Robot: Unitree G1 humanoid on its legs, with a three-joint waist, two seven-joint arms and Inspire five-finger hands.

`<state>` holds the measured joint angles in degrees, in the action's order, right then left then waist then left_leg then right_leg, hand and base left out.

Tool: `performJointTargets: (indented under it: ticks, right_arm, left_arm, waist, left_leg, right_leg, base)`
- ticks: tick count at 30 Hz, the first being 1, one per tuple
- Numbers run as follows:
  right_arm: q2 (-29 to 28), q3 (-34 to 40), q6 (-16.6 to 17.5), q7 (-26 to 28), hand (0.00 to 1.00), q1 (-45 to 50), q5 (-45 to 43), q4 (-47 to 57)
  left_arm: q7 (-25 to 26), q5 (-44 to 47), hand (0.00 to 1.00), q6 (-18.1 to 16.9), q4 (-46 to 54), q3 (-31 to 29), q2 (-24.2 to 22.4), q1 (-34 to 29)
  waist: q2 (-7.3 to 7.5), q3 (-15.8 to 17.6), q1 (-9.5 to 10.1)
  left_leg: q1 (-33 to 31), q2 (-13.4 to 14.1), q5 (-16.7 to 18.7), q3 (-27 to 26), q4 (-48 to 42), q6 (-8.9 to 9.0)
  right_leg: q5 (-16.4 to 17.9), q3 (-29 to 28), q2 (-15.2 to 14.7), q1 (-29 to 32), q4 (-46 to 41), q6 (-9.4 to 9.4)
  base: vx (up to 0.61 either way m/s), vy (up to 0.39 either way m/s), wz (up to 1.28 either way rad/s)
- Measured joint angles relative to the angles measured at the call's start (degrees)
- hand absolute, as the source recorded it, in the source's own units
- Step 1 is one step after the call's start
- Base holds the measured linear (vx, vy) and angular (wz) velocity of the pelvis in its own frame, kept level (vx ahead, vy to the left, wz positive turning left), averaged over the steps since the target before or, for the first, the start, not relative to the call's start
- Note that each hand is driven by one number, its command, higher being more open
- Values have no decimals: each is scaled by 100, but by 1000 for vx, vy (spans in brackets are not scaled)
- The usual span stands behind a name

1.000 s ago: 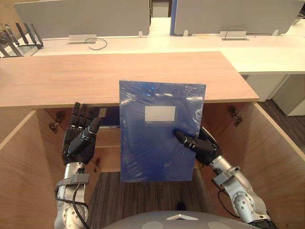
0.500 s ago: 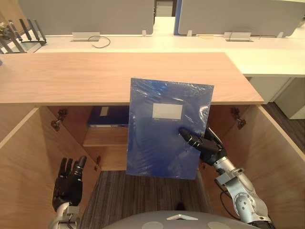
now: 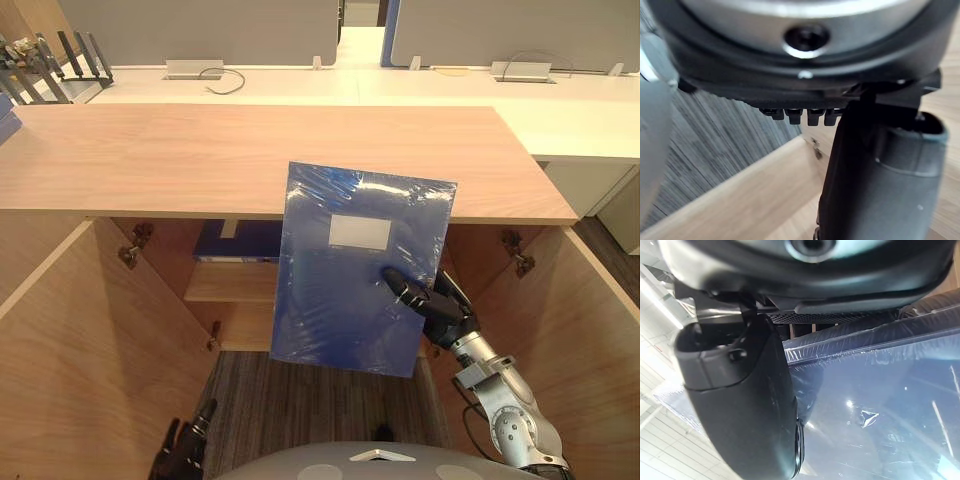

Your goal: Walk over to the cabinet, pick up the folder, carry it to the office cabinet, place the folder inside the office cabinet, then close the office cabinet door

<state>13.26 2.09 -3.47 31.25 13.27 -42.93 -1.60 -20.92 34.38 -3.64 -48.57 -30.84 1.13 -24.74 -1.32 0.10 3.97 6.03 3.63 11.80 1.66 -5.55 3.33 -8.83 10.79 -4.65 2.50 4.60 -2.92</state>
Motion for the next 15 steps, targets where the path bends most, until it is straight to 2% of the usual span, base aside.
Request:
performJointTargets:
  ticks: [3, 10, 15]
  right_arm:
    - [0, -2, 0, -32, 0, -4, 5, -105]
    - [1, -25, 2, -77, 0, -5, 14, -108]
    - [57, -174, 2, -79, 0, -9, 217, -130]
  left_arm:
    - [216, -803, 100, -73, -276, -79, 3, 20]
    - [649, -1300, 100, -263, -423, -160, 21, 171]
    - [701, -1449, 100, -282, -459, -110, 25, 251]
  waist:
    - [15, 91, -2]
    - [18, 131, -4]
    - [42, 147, -45]
  left_leg:
    - [92, -8, -6, 4, 62, -6]
    - [144, -8, -7, 16, 85, -5]
    - [144, -7, -6, 28, 91, -4]
  right_leg:
    - [31, 10, -13, -75, 0, -26]
    - [54, 14, -17, -106, 0, -37]
    - [57, 26, -18, -114, 1, -36]
  base:
    - [16, 23, 1]
    - [0, 0, 0]
    - [0, 0, 0]
